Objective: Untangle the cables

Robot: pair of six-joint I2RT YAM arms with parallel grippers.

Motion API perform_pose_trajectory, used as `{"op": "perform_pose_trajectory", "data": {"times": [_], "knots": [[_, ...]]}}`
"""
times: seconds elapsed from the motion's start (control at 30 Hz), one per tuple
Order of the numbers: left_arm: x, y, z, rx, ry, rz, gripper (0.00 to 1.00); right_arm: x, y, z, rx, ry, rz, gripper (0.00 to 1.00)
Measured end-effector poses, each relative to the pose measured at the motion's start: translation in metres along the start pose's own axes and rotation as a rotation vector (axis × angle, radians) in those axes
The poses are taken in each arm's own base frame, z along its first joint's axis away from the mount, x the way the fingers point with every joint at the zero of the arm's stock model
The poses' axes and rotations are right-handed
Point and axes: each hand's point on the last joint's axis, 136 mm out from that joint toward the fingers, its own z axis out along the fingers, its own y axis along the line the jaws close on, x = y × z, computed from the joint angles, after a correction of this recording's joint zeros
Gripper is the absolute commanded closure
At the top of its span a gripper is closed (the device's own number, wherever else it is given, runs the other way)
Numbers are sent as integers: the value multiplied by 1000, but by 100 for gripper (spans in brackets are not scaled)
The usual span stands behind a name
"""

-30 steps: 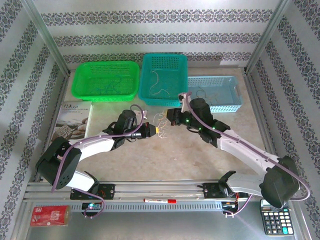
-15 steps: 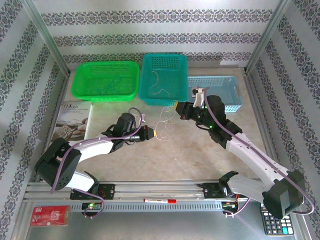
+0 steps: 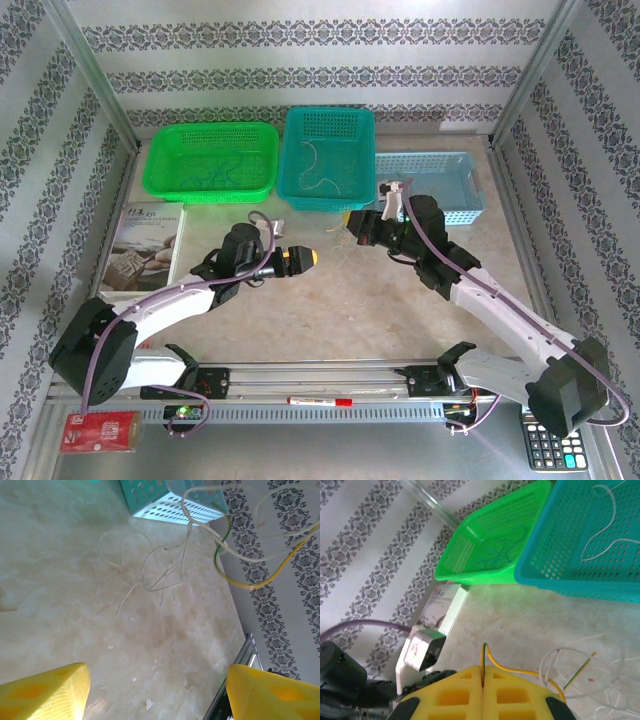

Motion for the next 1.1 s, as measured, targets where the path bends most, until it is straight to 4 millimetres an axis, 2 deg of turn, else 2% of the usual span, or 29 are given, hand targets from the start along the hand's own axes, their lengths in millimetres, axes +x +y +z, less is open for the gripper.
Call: {"op": "perform_pose_trajectory", "data": {"times": [0.23, 0.47, 0.6, 0.77, 0.93, 1.1], "knots": [[-12, -10, 0, 15, -28, 9, 21, 18, 18, 10, -49, 48, 3, 100], [-13, -3, 9, 2, -23, -14, 19, 35, 39, 17, -104, 87, -4, 100], [-14, -2, 9, -2, -32, -16, 19, 38, 41, 20, -107, 94, -7, 100], [-17, -4, 6, -4, -51, -10, 19, 34, 40, 21, -98, 81, -9, 100], [-18, -4, -3, -9, -80, -4, 19, 16, 49, 18, -110, 43, -32, 100], [-20, -8, -13, -11, -107, 7, 19, 1, 43, 14, -89, 5, -37, 100]]}}
